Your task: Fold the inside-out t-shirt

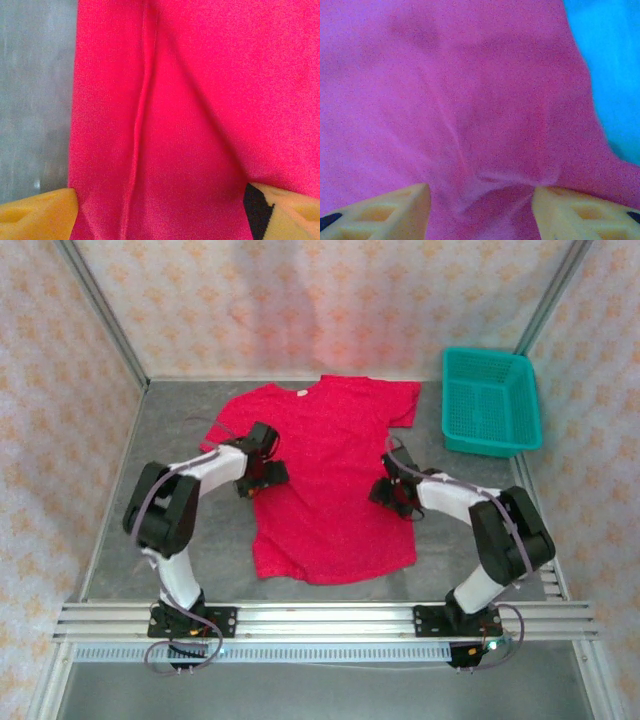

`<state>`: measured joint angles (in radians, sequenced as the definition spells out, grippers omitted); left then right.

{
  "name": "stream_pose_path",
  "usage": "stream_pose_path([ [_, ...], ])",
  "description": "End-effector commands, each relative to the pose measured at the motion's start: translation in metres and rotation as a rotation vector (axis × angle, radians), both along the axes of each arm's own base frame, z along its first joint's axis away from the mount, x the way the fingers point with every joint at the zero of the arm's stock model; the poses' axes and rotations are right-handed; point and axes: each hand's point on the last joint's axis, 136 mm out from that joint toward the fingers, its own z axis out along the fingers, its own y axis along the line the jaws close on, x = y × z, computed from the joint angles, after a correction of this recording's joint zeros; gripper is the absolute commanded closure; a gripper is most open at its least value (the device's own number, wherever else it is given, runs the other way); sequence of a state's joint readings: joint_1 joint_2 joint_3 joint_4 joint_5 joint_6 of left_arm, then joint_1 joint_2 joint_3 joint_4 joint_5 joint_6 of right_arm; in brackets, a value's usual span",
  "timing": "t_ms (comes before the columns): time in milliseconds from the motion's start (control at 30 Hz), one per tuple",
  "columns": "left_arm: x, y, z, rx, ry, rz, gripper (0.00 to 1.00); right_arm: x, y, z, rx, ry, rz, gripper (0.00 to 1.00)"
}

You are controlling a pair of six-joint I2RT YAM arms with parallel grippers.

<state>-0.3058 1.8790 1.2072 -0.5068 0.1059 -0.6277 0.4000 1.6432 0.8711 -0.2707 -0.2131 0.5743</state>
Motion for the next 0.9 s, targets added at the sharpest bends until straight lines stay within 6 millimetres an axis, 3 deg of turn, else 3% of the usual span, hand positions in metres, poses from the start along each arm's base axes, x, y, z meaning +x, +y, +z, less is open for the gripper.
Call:
stream_pose_path([
  [0,0.028,0.033,-0.011,0.146,0.031,0.027,0.13,0.023,-0.008,-0.031,-0.028,0.049,-0.006,0.42],
  [167,0.058,0.036,-0.019,0.175,0.058,0.019,0.13,0.057,-0.013,-0.034,-0.078,0.07,0.009,0.42],
  [300,0.054,0.037,-0.002,0.176,0.03,0.017,0.13,0.059,-0.016,-0.002,-0.115,0.057,0.046,0.42],
  [400,0.036,0.035,0.029,0.173,-0.014,0.003,0.13,0.037,-0.022,0.036,-0.166,0.033,0.066,0.42],
  [500,0.012,0.026,0.066,0.182,-0.074,-0.028,0.13,-0.004,-0.027,0.061,-0.219,0.02,0.064,0.43],
  [567,-0.004,0.013,0.077,0.15,-0.103,-0.055,0.13,-0.035,-0.027,0.064,-0.217,0.02,0.038,0.46],
  [667,-0.025,-0.002,0.077,0.077,-0.107,-0.068,0.13,-0.069,-0.025,0.056,-0.155,0.005,-0.025,0.53],
  [767,-0.037,-0.009,0.07,0.008,-0.117,-0.051,0.13,-0.083,-0.019,0.047,-0.059,-0.017,-0.087,0.62],
  [867,-0.042,-0.01,0.067,-0.013,-0.122,-0.042,0.13,-0.086,-0.011,0.041,-0.031,-0.024,-0.105,0.64],
])
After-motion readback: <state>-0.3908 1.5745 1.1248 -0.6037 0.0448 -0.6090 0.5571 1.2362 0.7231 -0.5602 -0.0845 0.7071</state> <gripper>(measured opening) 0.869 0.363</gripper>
